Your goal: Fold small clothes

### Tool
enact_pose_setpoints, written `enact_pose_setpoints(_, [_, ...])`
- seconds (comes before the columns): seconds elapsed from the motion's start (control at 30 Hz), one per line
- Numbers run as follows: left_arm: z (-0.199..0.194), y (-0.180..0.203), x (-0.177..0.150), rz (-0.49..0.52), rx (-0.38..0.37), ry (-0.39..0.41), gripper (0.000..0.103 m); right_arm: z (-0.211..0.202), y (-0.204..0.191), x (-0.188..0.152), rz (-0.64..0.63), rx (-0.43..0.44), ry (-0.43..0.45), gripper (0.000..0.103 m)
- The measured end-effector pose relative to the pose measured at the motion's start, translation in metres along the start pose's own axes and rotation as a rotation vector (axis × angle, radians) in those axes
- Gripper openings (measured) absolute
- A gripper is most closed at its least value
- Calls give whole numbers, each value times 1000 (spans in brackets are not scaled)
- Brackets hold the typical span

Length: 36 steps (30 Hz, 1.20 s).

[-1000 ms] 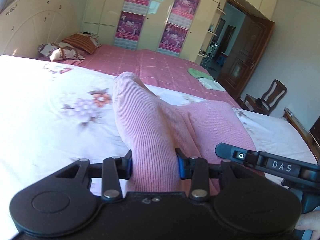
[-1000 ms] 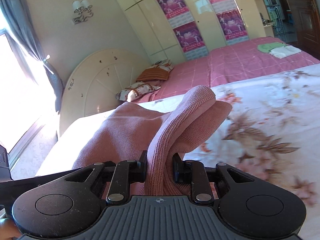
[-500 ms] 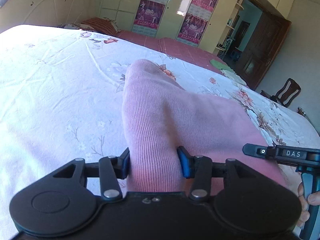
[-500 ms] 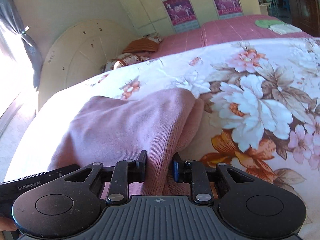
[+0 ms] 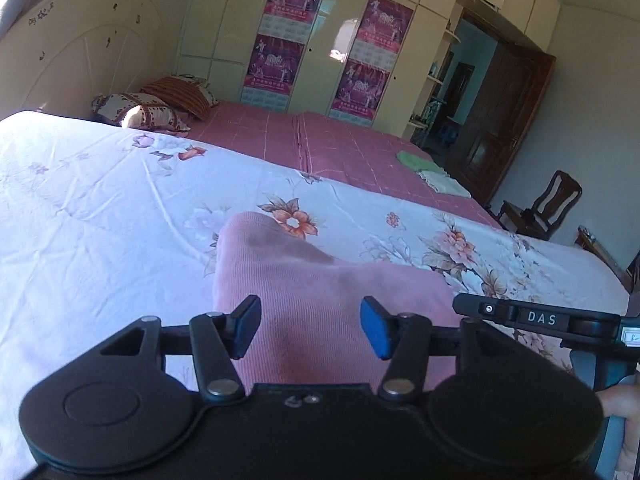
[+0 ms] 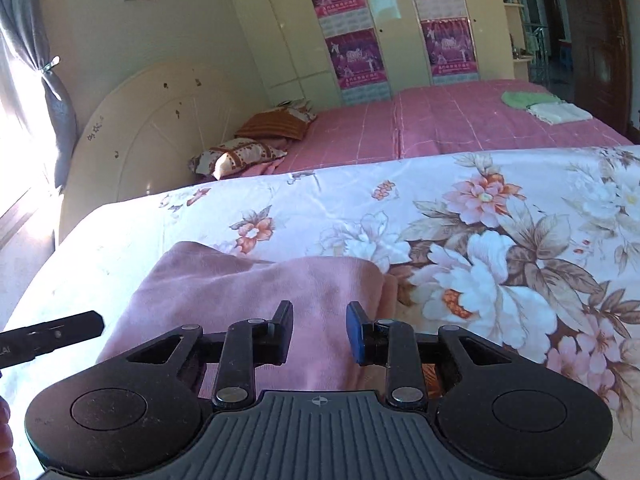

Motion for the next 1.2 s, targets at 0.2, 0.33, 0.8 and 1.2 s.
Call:
enact_pose_setpoints(0.2, [43, -8, -11, 42, 41, -61, 54, 40, 6, -9, -14, -38, -64, 29])
enact_pose_setpoints(0.33, [53, -9, -12, 60, 41, -74, 56, 56, 24, -22, -45, -95, -101, 27])
enact_pose_setpoints(0.8, [-11, 18, -25, 96, 35, -90, 54, -46, -35, -22, -92, 37, -16, 27])
enact_pose_setpoints(1.2, [-42, 25, -84, 75, 24, -164, 57, -74, -8, -105, -100, -75, -131, 26])
Point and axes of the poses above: each gripper's, at about its wrist camera, not at the fingertips, and z roughly the way its jaws point, y to its right, x to its top, the point moved 6 cm from there along z, roughly the way its jaws point, and after that the axes turned 7 degrees about y, right-handed, at the moved point
